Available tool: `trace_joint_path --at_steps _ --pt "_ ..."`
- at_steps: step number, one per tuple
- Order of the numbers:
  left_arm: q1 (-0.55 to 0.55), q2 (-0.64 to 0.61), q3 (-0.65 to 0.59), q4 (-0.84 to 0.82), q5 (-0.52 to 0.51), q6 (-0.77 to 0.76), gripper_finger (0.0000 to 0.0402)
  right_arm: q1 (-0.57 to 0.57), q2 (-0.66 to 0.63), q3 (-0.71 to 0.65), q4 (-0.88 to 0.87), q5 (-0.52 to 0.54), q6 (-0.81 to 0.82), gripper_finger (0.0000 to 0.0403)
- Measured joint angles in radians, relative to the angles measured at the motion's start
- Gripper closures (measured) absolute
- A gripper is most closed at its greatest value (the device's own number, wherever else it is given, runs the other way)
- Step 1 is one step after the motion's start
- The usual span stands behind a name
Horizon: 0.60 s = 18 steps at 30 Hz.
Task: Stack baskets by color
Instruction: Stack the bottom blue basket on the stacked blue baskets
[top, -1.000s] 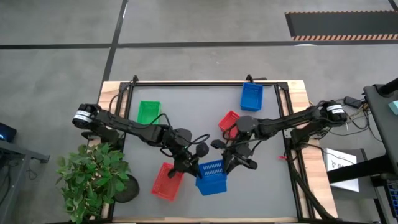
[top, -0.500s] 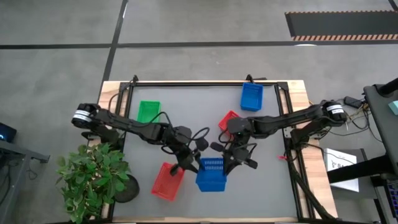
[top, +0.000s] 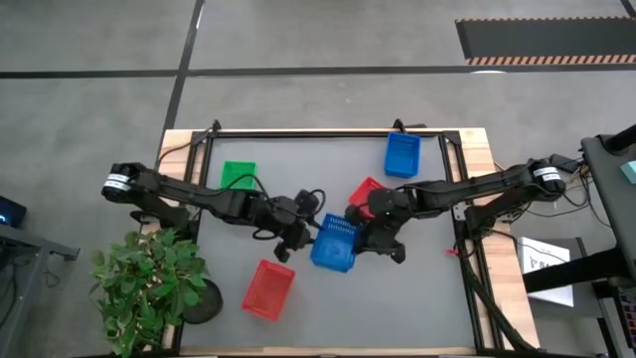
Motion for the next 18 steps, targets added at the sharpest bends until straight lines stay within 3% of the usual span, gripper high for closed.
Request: trace_joint_path --at_steps 8,15,18 --pt "-0.002 -0.093 -0.021 -0.029 -0.188 -0.116 0.0242 -0.003 -0.034 -0.002 -0.171 0.351 0.114 0.0394" --pt "0.000 -0.132 -0.025 -0.022 -0.224 -0.294 0.0242 -0.042 -0.037 -0.004 -0.250 0.936 0.260 0.0394" --pt "0.000 -0.137 -0.030 -0.023 -0.225 -0.342 0.0242 -0.107 -0.037 -0.004 -0.294 1.003 0.333 0.0394"
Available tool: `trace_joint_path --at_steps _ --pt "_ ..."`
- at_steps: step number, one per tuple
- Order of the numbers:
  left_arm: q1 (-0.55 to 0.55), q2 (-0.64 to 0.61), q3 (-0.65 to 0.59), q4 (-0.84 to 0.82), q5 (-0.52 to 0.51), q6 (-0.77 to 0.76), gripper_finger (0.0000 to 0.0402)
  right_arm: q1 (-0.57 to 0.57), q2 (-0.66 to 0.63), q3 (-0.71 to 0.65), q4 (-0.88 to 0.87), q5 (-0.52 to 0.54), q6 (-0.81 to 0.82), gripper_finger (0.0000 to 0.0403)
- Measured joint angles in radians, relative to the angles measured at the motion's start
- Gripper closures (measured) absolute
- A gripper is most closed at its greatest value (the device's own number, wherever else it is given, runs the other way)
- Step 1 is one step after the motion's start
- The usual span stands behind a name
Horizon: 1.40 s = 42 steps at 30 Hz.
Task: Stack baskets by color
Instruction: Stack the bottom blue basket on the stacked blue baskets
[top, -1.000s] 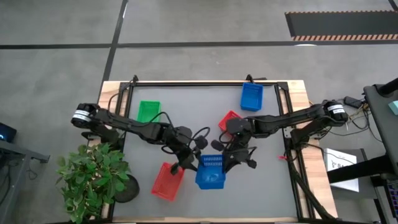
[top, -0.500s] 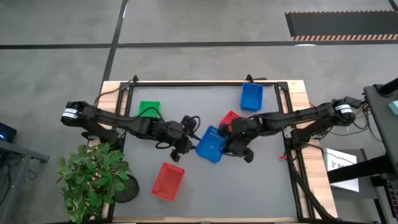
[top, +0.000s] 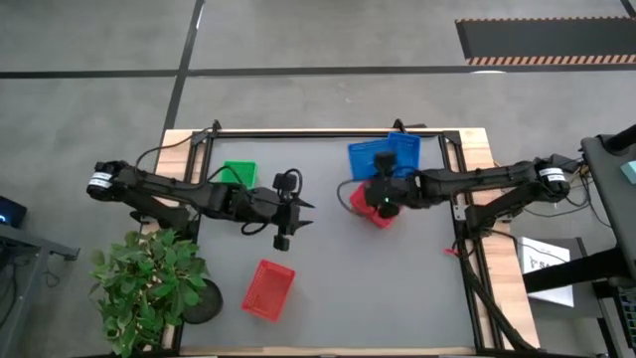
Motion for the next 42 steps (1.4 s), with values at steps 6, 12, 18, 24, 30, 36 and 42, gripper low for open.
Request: trace_joint_path --at_steps 6,12,18,24,30,36,42 --pt "0.000 0.001 -0.064 0.091 0.000 -0.050 0.0242 -0.139 -0.001 -0.018 -0.068 -0.018 0.120 0.0394" --pt "-0.002 0.001 -0.153 0.207 0.003 -0.058 0.0242 -0.206 -0.005 -0.062 -0.029 -0.263 0.061 0.0394" --pt "-0.002 -0.002 -0.216 0.334 0.095 -0.056 0.0242 -0.185 -0.024 -0.091 0.042 -0.269 -0.036 0.0394" --pt "-0.014 -0.002 -0.229 0.405 0.152 -0.053 0.0242 -0.073 -0.052 -0.099 0.180 -0.509 -0.211 0.0394" --pt "-0.014 -0.002 -0.230 0.487 0.154 -0.024 0.0242 0.074 -0.023 -0.112 0.174 -0.773 -0.670 0.0394" --pt "-0.014 0.000 -0.230 0.488 0.153 -0.024 0.0242 0.175 0.066 -0.114 0.264 -0.798 -0.658 0.0394" --pt "-0.014 0.001 -0.231 0.487 0.153 -0.025 0.0242 0.236 0.218 -0.112 0.281 -0.814 -0.664 0.0394"
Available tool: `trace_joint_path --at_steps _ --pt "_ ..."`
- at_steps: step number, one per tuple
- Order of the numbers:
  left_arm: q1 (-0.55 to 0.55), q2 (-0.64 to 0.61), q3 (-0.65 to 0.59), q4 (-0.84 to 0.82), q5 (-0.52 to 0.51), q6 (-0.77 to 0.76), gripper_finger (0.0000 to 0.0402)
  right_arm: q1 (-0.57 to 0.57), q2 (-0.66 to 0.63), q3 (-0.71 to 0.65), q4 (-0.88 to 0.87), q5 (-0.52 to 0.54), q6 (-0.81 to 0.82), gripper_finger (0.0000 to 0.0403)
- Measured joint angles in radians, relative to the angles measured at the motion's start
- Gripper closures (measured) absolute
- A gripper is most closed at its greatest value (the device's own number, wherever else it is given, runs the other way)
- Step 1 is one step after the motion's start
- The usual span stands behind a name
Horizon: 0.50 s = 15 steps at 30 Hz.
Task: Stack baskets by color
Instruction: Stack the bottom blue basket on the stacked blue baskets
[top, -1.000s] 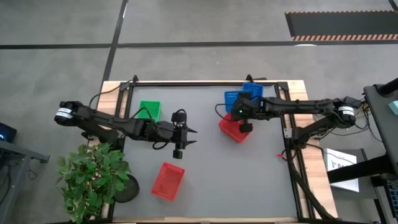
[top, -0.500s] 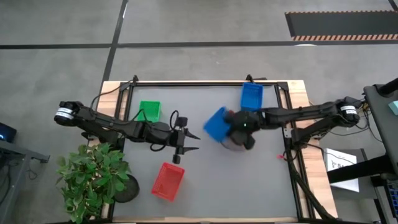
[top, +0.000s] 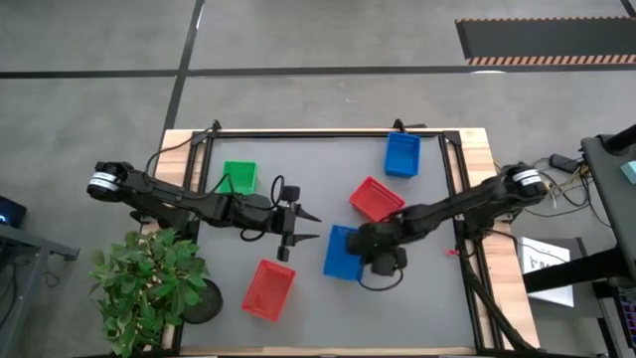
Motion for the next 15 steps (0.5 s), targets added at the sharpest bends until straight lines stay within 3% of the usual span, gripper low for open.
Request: trace_joint_path --at_steps 5,8,15 --pt "0.000 0.000 -0.004 0.000 0.000 0.000 0.0242 0.011 0.070 0.028 -0.001 0.015 0.008 0.0394" --pt "0.000 0.000 -0.009 0.001 0.000 0.000 0.0242 0.010 0.095 0.044 0.004 0.080 0.048 0.0386" --pt "0.000 0.000 -0.023 0.006 -0.001 0.000 0.0242 0.005 0.066 0.048 -0.012 0.165 0.051 0.0313"
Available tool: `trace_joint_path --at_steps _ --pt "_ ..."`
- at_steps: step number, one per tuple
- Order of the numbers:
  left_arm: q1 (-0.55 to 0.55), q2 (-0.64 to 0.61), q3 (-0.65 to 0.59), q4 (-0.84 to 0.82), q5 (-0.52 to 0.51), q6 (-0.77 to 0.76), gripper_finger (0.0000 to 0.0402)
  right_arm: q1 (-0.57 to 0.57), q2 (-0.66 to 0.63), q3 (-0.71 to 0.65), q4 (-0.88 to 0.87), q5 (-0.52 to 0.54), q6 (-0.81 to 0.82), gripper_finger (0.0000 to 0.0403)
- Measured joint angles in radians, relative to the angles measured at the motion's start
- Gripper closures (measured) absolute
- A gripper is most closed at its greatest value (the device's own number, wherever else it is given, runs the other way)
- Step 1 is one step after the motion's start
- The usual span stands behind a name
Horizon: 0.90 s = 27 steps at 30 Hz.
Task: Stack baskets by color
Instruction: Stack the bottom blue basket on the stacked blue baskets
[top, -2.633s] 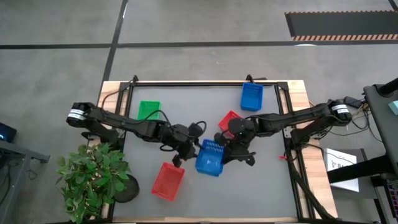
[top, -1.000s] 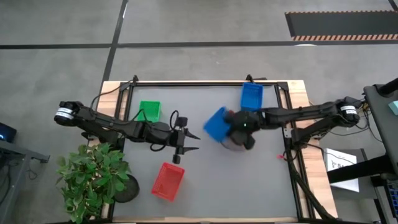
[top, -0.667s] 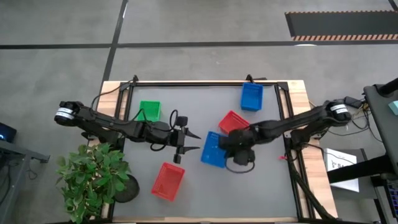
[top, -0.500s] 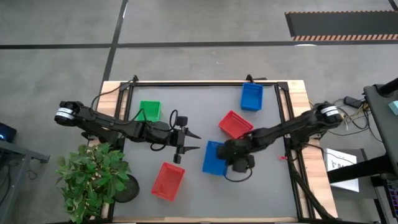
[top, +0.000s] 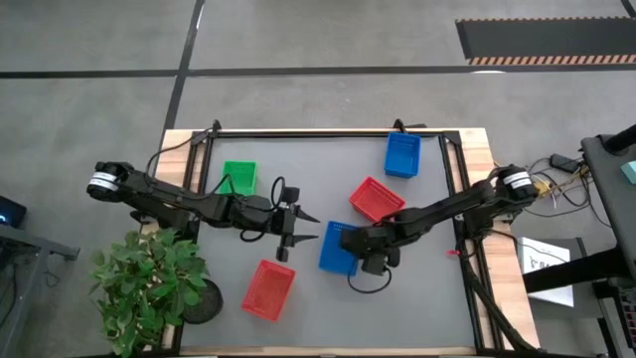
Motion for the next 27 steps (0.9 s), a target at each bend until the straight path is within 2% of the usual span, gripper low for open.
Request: trace_joint_path --at_steps 4,8,11,16,19,27 --pt "0.000 -0.005 -0.008 0.000 0.000 0.000 0.0242 0.004 -0.064 0.000 -0.046 0.065 0.030 0.0276" --pt "0.000 -0.006 -0.010 0.000 -0.001 -0.003 0.0242 0.034 -0.147 0.000 -0.086 0.168 0.186 0.0256" --pt "0.000 -0.006 -0.011 0.000 -0.001 -0.003 0.0242 0.070 -0.204 0.007 -0.087 0.221 0.395 0.0251" --pt "0.000 -0.006 -0.011 0.002 -0.002 -0.002 0.0242 0.141 -0.235 0.086 -0.031 0.295 0.915 0.0250" --pt "0.000 -0.007 -0.011 0.003 -0.002 0.001 0.0242 0.180 -0.193 0.159 -0.039 0.305 1.095 0.0250" --pt "-0.003 -0.007 -0.013 0.001 -0.002 0.013 0.0242 0.252 0.024 0.349 -0.102 0.301 1.393 0.0250"
